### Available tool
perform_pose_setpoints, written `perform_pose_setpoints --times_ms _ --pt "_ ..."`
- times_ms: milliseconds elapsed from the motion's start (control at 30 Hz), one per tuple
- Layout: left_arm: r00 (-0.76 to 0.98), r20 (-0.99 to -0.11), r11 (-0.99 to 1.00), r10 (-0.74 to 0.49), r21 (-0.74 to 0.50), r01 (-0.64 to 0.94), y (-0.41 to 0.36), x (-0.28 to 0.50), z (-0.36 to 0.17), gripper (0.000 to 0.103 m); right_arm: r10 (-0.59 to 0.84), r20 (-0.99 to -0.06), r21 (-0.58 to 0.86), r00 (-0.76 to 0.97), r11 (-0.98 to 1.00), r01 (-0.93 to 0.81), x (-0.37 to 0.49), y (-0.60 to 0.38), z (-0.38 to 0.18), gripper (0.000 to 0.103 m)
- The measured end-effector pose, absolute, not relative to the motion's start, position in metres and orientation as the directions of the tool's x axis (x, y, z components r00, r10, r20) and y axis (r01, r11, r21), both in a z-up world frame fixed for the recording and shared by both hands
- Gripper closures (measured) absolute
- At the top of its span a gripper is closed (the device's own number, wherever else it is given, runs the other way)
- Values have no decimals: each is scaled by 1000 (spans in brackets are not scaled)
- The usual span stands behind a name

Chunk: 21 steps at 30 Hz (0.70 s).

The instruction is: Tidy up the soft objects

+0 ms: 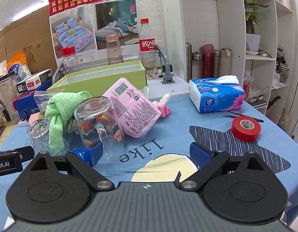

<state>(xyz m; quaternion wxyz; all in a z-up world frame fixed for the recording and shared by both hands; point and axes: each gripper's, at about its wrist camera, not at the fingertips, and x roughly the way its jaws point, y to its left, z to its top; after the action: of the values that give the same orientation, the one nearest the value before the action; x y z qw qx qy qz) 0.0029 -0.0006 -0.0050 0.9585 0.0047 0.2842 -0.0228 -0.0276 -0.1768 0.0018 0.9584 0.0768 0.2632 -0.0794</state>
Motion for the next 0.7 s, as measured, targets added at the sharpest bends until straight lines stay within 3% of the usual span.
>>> perform_pose_setpoints --times_ms 700 --pt "837 -546 999 -47 -11 49 -2 1 -4 10 -111 -513 109 851 975 193 -30 -177 4 19"
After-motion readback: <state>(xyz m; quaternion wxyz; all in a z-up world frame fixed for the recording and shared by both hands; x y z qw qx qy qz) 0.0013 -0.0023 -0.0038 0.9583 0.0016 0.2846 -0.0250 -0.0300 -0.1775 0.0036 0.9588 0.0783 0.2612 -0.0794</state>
